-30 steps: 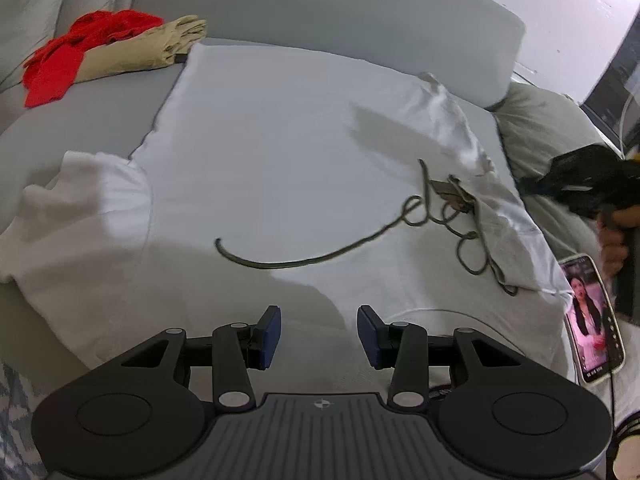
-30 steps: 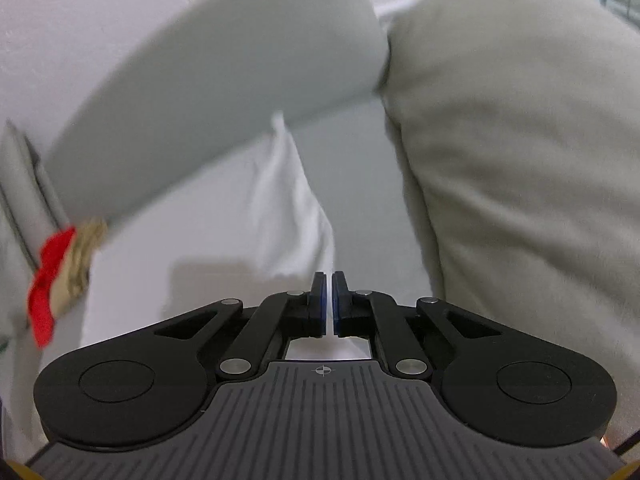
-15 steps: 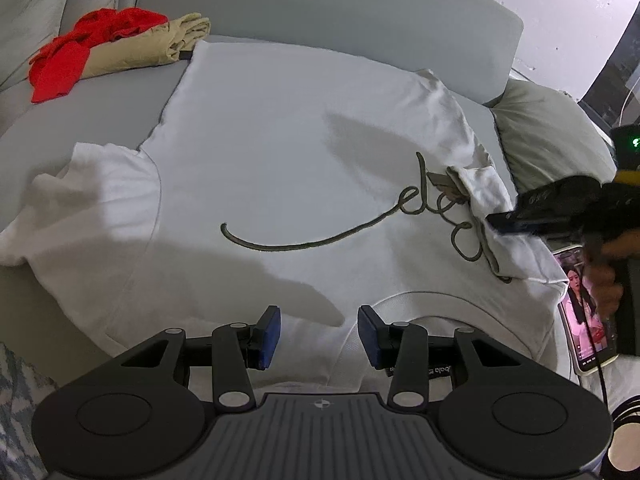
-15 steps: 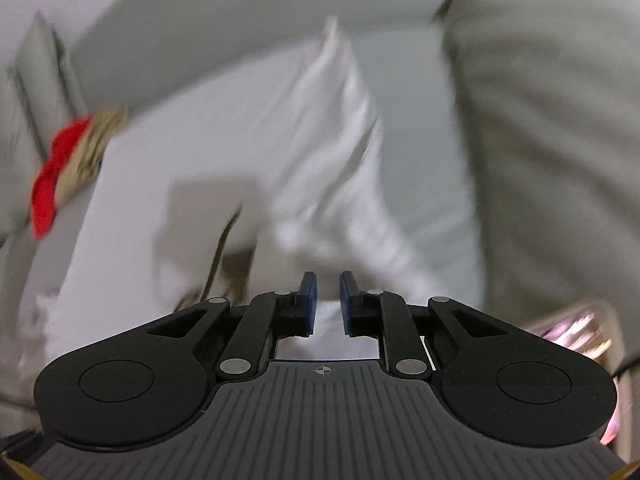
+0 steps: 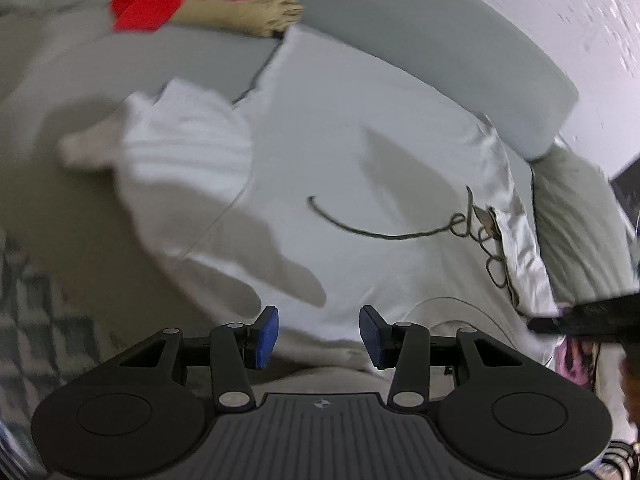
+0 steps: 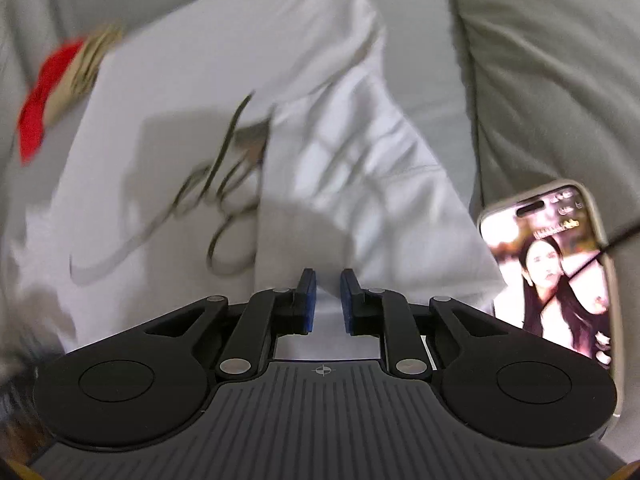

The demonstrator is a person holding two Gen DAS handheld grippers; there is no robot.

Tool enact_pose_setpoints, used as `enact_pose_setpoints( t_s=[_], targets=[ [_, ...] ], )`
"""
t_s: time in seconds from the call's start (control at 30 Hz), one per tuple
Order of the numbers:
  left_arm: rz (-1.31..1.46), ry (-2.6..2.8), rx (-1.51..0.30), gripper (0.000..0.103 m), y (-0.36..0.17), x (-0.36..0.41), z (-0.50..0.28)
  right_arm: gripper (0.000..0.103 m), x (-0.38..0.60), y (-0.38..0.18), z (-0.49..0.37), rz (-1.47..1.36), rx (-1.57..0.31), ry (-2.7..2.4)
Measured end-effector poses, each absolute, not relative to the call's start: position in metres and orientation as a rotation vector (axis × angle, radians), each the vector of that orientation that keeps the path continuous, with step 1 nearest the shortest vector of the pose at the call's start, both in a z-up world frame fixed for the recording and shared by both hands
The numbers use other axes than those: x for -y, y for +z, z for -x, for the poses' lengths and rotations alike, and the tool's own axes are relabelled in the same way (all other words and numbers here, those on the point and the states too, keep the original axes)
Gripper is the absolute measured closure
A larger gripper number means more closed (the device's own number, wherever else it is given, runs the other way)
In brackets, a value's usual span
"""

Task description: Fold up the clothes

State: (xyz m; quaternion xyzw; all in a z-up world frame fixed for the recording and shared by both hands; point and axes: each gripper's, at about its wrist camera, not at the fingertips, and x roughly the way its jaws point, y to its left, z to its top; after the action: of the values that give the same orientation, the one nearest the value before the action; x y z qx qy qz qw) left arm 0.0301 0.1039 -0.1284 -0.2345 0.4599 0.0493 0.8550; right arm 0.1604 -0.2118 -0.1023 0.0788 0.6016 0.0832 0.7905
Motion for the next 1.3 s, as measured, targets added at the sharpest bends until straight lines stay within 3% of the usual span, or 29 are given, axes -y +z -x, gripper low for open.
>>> enact_pose_setpoints(
  t_s=[0.07, 0.1, 0.17, 0.3, 0.43, 0.67, 0.9, 0.97, 1.0, 1.3],
  targets=[
    [0.593, 0.123, -0.921, 0.060, -0.128, -0.121, -0.021, 0.079, 0.211, -0.078, -0.149, -0.236, -1.253, 0.196],
    [0.659, 0.131, -0.877, 0.060, -0.127, -0.132, -0.016, 0.063, 0.211, -0.064, -0.143, -0.272, -1.217, 0.203],
    [0.786, 0.142, -0.772, 0.063, -0.123, -0.157, -0.003, 0.048, 0.205, -0.032, -0.127, -0.312, -1.092, 0.203],
    [0.954, 0.231, -0.558, 0.064, -0.115, -0.220, 0.022, 0.049, 0.202, 0.038, -0.103, -0.390, -0.848, 0.273],
    [1.006, 0.318, -0.537, 0.064, -0.132, -0.268, 0.026, 0.046, 0.195, 0.076, -0.087, -0.391, -0.732, 0.334],
    [1.198, 0.267, -0.543, 0.069, -0.182, -0.298, 0.014, 0.046, 0.177, 0.060, -0.085, -0.448, -0.816, 0.336],
    [1.135, 0.261, -0.509, 0.069, -0.185, -0.306, -0.007, 0.046, 0.175, 0.044, -0.083, -0.427, -0.840, 0.307],
    [1.076, 0.267, -0.525, 0.079, -0.181, -0.305, -0.014, 0.046, 0.176, 0.042, -0.083, -0.427, -0.844, 0.301],
    [1.035, 0.280, -0.545, 0.103, -0.180, -0.305, -0.018, 0.046, 0.177, 0.041, -0.083, -0.429, -0.845, 0.299],
    [0.803, 0.301, -0.505, 0.103, -0.134, -0.281, -0.021, 0.046, 0.197, 0.024, -0.080, -0.485, -0.873, 0.290]
  ],
)
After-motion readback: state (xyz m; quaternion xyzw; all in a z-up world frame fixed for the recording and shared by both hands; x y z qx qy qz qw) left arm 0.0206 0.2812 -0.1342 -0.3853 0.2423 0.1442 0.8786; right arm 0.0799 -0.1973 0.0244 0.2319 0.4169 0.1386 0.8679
